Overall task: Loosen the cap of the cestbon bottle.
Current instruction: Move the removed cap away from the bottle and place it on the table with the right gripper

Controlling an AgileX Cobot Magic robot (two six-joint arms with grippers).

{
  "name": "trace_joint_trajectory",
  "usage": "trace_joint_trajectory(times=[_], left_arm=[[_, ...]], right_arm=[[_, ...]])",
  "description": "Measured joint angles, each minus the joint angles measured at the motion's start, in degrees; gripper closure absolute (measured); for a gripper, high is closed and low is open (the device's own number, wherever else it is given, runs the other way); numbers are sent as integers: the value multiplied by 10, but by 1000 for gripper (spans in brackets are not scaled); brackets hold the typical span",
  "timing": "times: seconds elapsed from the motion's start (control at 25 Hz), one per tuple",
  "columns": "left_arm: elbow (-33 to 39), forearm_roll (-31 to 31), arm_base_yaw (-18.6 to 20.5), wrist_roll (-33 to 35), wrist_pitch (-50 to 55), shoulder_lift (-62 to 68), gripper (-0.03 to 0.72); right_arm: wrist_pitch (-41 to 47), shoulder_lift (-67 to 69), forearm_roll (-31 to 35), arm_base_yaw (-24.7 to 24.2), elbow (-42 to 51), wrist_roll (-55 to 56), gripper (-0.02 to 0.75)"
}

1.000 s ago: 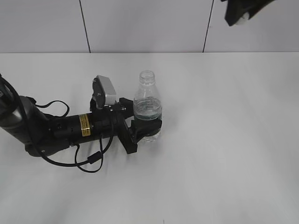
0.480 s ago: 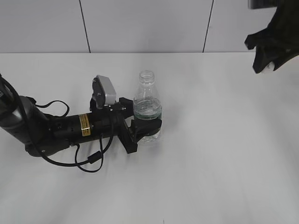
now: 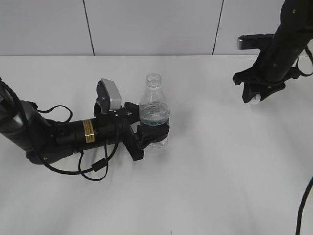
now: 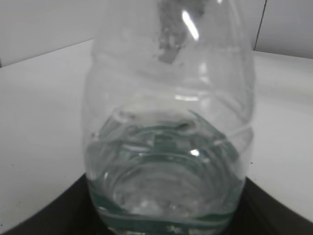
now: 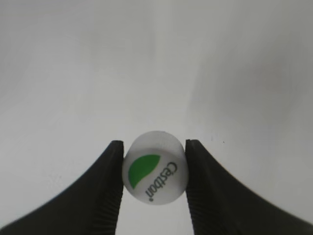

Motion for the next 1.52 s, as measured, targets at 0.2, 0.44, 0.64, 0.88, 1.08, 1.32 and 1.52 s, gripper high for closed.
trace_joint_trajectory(times=[0.2,0.44,0.64,0.88,1.08,1.32,1.52], left_arm=[[0,0,0,0,0,0,276],[0,-1,0,0,0,0,276],[0,-1,0,0,0,0,276],[0,-1,0,0,0,0,276],[0,-1,0,0,0,0,276],[0,-2,0,0,0,0,276],[0,-2,0,0,0,0,276]], right_arm=[[-19,38,0,0,0,0,444],[-24,64,0,0,0,0,444],[-35,64,0,0,0,0,444],[-36,64,-11,0,0,0,389],[-36,64,-13,0,0,0,228],[-24,43,-15,0,0,0,154],[-17,0,-20,0,0,-1,153]])
